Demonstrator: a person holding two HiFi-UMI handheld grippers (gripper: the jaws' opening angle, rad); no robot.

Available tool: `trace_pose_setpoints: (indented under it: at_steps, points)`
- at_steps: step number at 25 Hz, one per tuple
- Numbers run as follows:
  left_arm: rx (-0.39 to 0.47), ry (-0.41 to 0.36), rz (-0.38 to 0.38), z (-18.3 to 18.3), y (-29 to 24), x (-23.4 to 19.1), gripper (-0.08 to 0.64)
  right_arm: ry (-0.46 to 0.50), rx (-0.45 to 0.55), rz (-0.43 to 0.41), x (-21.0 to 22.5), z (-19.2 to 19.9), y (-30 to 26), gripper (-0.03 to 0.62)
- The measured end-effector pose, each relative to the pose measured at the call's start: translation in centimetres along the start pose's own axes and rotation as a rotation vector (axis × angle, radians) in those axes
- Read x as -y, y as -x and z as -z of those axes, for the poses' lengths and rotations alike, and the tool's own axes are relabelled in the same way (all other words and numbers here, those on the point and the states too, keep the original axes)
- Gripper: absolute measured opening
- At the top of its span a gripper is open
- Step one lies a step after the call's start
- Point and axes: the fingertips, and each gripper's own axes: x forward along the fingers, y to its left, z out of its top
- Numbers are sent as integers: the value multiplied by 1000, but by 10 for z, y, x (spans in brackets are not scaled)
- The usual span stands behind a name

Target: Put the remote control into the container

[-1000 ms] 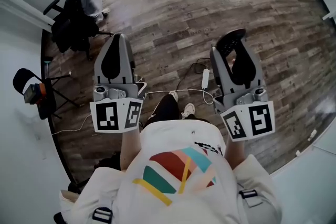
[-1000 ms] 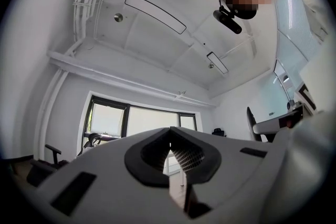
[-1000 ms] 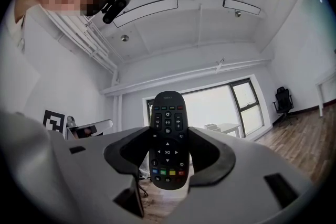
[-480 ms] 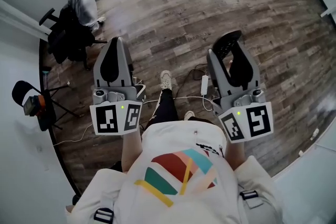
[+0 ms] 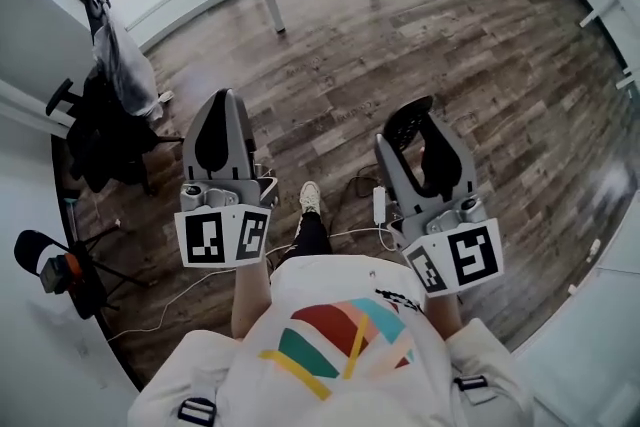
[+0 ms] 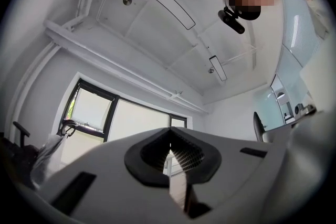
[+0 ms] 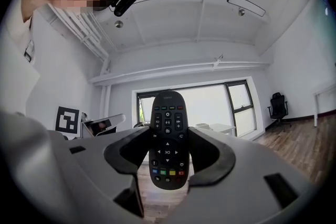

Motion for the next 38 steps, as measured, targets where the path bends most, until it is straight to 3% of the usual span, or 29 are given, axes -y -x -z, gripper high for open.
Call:
trace_pose_setpoints:
  at_steps: [9,15,22,29,38]
  points:
    - [-16,30,58,22,-101,-75,8,-19,-17,47,10,1,-119,232]
    - [-13,-47,82,25,-145,-120,8,-37,1,64,3,3,-188,232]
    - [-39,-36,105,40,-174,-143,8,-38,-35,94,7,14,-224,232]
    - [-45,-46,91,52,-203,-152,8,-23,-38,64,23,21,-266,232]
    - [-45,-61,77,77,-306,-170,8,-16,-50,28,85,24,-362,232]
